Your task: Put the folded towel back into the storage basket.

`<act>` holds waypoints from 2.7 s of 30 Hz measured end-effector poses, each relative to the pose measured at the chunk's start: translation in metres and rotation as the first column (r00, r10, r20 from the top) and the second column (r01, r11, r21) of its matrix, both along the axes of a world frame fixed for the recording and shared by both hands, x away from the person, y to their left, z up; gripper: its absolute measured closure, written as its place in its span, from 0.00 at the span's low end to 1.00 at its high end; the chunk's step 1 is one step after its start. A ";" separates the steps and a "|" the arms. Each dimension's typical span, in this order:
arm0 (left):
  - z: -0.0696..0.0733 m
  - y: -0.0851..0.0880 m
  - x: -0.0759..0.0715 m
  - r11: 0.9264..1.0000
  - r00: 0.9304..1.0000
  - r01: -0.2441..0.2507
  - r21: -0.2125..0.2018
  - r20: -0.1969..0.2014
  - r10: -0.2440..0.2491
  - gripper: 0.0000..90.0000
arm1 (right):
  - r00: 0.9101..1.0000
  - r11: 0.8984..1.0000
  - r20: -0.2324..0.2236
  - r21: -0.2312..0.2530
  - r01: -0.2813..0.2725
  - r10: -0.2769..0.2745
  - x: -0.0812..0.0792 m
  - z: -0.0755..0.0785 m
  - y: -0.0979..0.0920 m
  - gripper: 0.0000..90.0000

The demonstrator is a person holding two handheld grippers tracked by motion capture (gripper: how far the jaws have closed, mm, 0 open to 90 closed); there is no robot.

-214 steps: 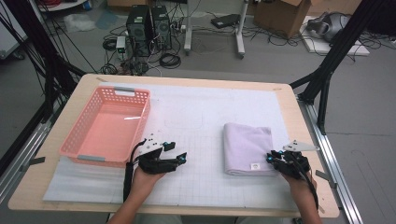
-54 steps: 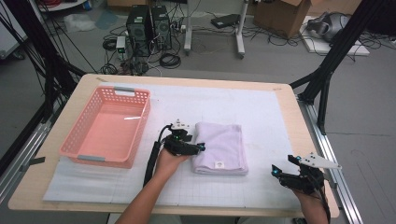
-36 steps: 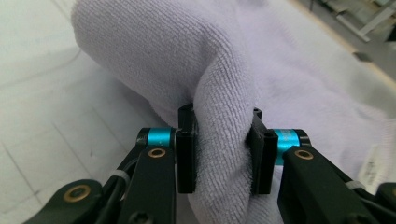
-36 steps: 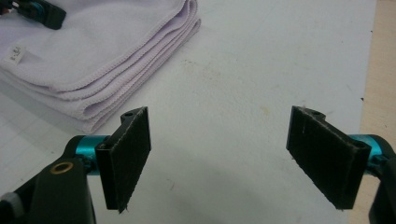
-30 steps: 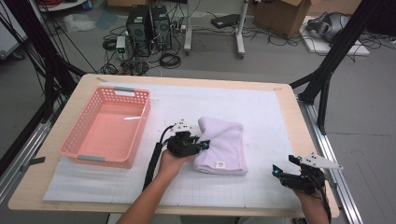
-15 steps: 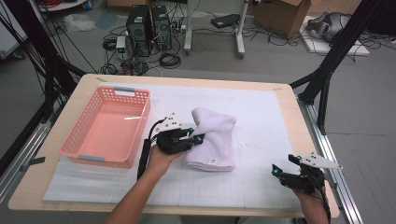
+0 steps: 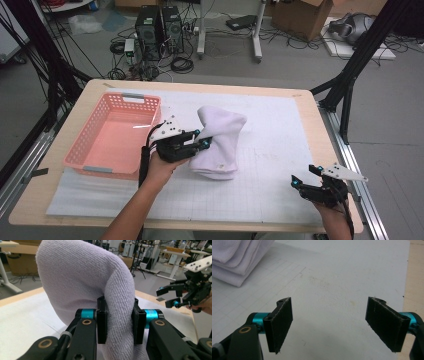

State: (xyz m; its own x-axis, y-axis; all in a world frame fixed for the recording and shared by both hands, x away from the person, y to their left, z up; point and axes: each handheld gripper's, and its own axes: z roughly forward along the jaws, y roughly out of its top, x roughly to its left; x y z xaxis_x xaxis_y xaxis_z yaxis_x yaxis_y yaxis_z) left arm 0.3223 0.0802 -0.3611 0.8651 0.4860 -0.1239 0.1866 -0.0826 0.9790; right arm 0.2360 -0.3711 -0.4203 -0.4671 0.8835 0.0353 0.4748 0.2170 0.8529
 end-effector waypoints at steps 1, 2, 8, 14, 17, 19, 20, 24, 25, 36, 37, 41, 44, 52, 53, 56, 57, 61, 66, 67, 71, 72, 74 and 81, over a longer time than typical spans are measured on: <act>0.001 0.001 0.000 1.000 1.000 -0.004 -0.003 0.004 0.004 0.80 | 1.000 1.000 0.000 0.001 0.001 -0.001 0.000 0.000 0.000 0.23; 0.003 0.004 -0.001 1.000 1.000 -0.007 -0.004 0.010 0.007 0.80 | 1.000 1.000 0.001 0.001 0.002 -0.002 0.000 0.000 0.000 0.23; 0.012 0.018 -0.003 1.000 0.999 -0.018 -0.019 0.027 0.019 0.80 | 1.000 1.000 0.005 0.009 0.007 -0.007 0.000 0.001 0.000 0.23; 0.022 0.034 -0.004 0.999 0.998 -0.038 -0.032 0.050 0.040 0.80 | 1.000 1.000 0.010 0.004 0.002 -0.002 0.001 0.001 0.001 0.23; 0.025 0.042 -0.004 0.998 0.997 -0.053 -0.043 0.056 0.055 0.80 | 1.000 1.000 0.007 0.010 0.006 -0.006 0.001 0.001 0.002 0.23; 0.027 0.047 -0.003 0.997 0.996 -0.061 -0.052 0.057 0.064 0.80 | 1.000 1.000 0.009 0.010 0.004 -0.004 0.001 0.002 0.002 0.23; 0.029 0.049 -0.003 0.996 0.996 -0.065 -0.054 0.058 0.068 0.80 | 1.000 1.000 0.009 0.010 0.004 -0.005 0.001 0.002 0.002 0.23; 0.036 0.060 -0.002 0.995 0.993 -0.085 -0.060 0.072 0.089 0.80 | 1.000 1.000 0.010 0.010 0.005 -0.006 0.002 0.001 0.003 0.23; 0.038 0.063 -0.002 0.994 0.993 -0.087 -0.063 0.076 0.092 0.80 | 1.000 1.000 0.013 0.008 0.004 -0.004 0.002 0.001 0.002 0.23; 0.054 0.097 -0.003 0.984 0.983 -0.145 -0.100 0.095 0.154 0.80 | 1.000 1.000 0.012 0.015 0.005 -0.006 0.004 0.002 0.004 0.23; 0.055 0.099 -0.004 0.983 0.982 -0.151 -0.100 0.097 0.160 0.80 | 1.000 1.000 0.013 0.014 0.004 -0.004 0.004 0.002 0.004 0.23; 0.058 0.111 -0.005 0.979 0.977 -0.175 -0.109 0.105 0.186 0.80 | 1.000 1.000 0.014 0.015 0.004 -0.004 0.004 0.002 0.004 0.23; 0.061 0.120 -0.006 0.976 0.973 -0.188 -0.113 0.111 0.201 0.80 | 1.000 1.000 0.015 0.017 0.005 -0.005 0.004 0.002 0.005 0.23; 0.070 0.140 -0.010 0.965 0.963 -0.227 -0.129 0.121 0.242 0.80 | 1.000 1.000 0.015 0.016 0.004 -0.004 0.005 0.002 0.005 0.23; 0.071 0.142 -0.010 0.965 0.962 -0.230 -0.129 0.123 0.246 0.80 | 1.000 1.000 0.017 0.018 0.004 -0.004 0.005 0.002 0.006 0.23; 0.074 0.151 -0.011 0.959 0.957 -0.248 -0.137 0.122 0.265 0.80 | 1.000 1.000 0.014 0.018 0.004 -0.004 0.006 0.002 0.006 0.23; 0.076 0.154 -0.011 0.957 0.955 -0.252 -0.140 0.123 0.270 0.80 | 1.000 1.000 0.015 0.016 0.003 -0.003 0.006 0.002 0.006 0.23; 0.079 0.165 -0.012 0.950 0.949 -0.269 -0.156 0.123 0.289 0.80 | 1.000 1.000 0.014 0.017 0.004 -0.004 0.006 0.002 0.006 0.23; 0.084 0.182 -0.012 0.942 0.941 -0.295 -0.160 0.125 0.316 0.80 | 1.000 1.000 0.012 0.014 0.004 -0.004 0.006 0.002 0.006 0.23; 0.085 0.186 -0.013 0.939 0.938 -0.302 -0.165 0.123 0.323 0.80 | 1.000 1.000 0.011 0.014 0.004 -0.004 0.006 0.002 0.006 0.23; 0.087 0.201 -0.013 0.930 0.931 -0.322 -0.178 0.117 0.345 0.80 | 1.000 1.000 0.011 0.013 0.004 -0.004 0.006 0.002 0.007 0.23; 0.086 0.206 -0.013 0.927 0.929 -0.329 -0.180 0.115 0.352 0.80 | 1.000 1.000 0.013 0.012 0.003 -0.004 0.006 0.002 0.007 0.23; 0.085 0.214 -0.013 0.921 0.924 -0.343 -0.185 0.108 0.366 0.80 | 1.000 1.000 0.012 0.014 0.004 -0.004 0.006 0.002 0.007 0.23; 0.080 0.235 -0.011 0.907 0.910 -0.381 -0.177 0.101 0.402 0.80 | 1.000 1.000 0.008 0.009 -0.002 0.002 0.007 0.001 0.010 0.23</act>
